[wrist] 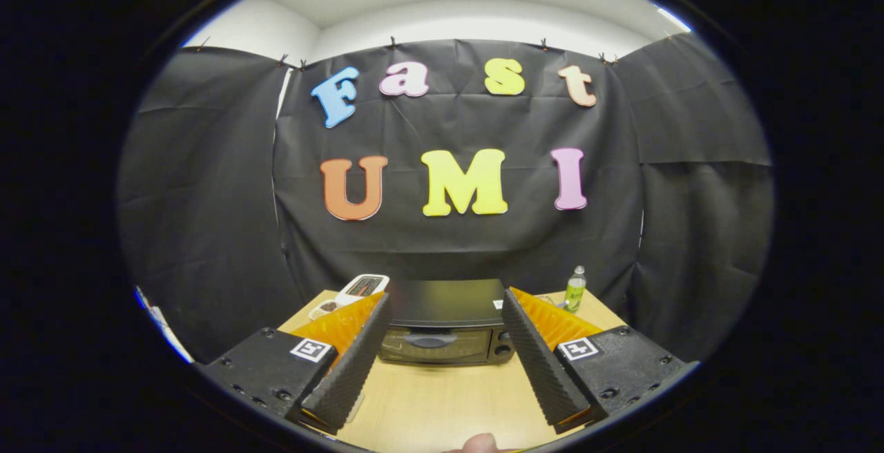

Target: Open the toaster oven, put the food inside, and close the toaster oven door.

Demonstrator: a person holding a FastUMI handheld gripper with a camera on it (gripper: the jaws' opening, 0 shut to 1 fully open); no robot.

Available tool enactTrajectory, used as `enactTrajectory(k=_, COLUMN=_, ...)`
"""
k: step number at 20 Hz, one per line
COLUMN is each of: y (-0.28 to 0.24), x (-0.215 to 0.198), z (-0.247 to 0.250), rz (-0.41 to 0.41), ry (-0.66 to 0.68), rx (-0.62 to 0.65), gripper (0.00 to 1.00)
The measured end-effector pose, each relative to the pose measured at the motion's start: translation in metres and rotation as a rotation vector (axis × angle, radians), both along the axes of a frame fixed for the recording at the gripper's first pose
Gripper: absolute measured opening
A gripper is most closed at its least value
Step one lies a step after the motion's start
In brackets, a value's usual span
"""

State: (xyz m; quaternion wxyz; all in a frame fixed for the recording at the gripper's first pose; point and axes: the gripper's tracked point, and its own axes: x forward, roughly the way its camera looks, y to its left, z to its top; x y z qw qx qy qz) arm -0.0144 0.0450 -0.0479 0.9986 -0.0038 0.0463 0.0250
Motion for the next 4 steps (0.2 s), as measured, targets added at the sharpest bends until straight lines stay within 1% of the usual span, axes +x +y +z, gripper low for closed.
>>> enactTrajectory(k=4, y=0.0015, x=0.0008, z=-0.005, rz=0.004, ry=0.016, rx=0.008, gripper=1.0)
